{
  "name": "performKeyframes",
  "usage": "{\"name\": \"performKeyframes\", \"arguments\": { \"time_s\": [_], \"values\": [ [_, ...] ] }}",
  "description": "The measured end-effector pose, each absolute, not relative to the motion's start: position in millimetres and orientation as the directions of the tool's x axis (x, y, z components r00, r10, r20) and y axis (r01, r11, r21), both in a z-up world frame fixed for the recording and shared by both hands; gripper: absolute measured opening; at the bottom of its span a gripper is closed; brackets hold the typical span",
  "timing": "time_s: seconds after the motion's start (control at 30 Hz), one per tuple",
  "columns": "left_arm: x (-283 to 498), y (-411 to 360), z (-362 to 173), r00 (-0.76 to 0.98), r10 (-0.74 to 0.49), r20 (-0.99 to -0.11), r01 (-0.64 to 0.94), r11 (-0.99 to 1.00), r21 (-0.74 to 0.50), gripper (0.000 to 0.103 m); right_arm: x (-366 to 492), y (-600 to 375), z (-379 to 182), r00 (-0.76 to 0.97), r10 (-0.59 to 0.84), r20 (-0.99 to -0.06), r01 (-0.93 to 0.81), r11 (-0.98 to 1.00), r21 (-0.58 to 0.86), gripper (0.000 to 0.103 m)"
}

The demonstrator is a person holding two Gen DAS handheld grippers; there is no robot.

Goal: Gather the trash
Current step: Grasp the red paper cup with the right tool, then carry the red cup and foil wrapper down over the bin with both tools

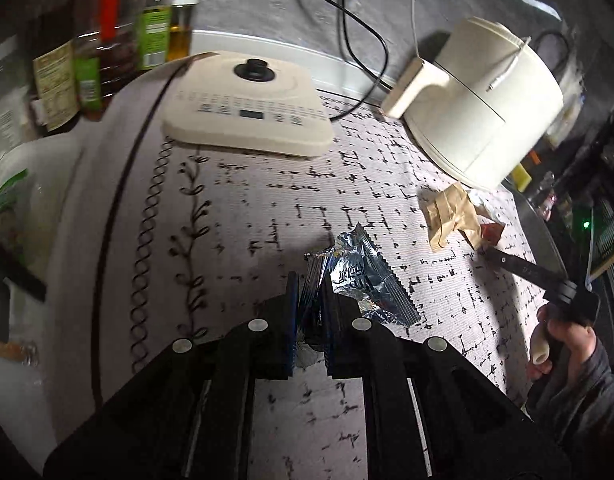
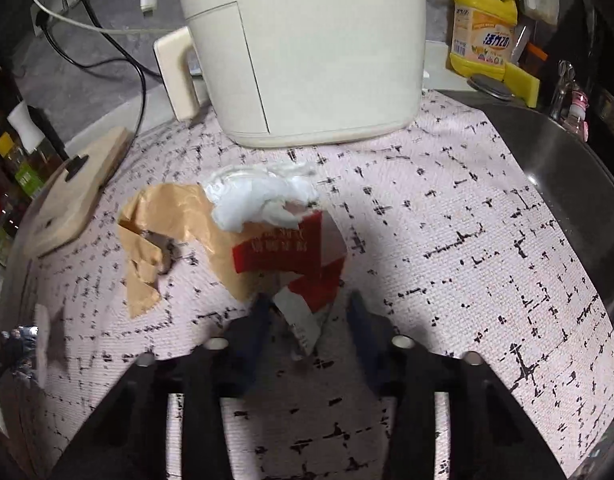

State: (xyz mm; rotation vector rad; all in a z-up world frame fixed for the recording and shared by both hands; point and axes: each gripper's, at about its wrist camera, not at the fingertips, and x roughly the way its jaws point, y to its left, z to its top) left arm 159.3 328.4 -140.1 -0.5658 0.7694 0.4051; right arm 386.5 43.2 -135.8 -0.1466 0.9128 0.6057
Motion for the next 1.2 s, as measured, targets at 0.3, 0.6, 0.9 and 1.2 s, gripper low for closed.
{"name": "performKeyframes", "arguments": {
  "time_s": [0.3, 0.6, 0.9, 1.2],
  "values": [
    [148, 313, -126, 0.674, 0.16, -0.721, -0.542, 0.771, -0.335, 0.011, 366, 14, -132, 0.437, 0.413, -0.799, -0.554, 0.823, 0.123, 0.023],
    [147, 271, -109, 0.697, 0.152, -0.701, -0.511, 0.791, -0.337, 0.011, 342, -46, -117, 0.435, 0.429, -0.792, -0.546, 0.825, 0.147, 0.023],
    [140, 219, -92, 0.713, 0.15, -0.685, -0.483, 0.814, -0.324, 0.011, 322, -105, -101, 0.443, 0.459, -0.77, -0.54, 0.822, 0.18, 0.023],
    [134, 163, -77, 0.725, 0.145, -0.674, -0.451, 0.839, -0.304, 0.011, 300, -168, -92, 0.45, 0.491, -0.746, -0.535, 0.817, 0.215, 0.023]
  ]
}}
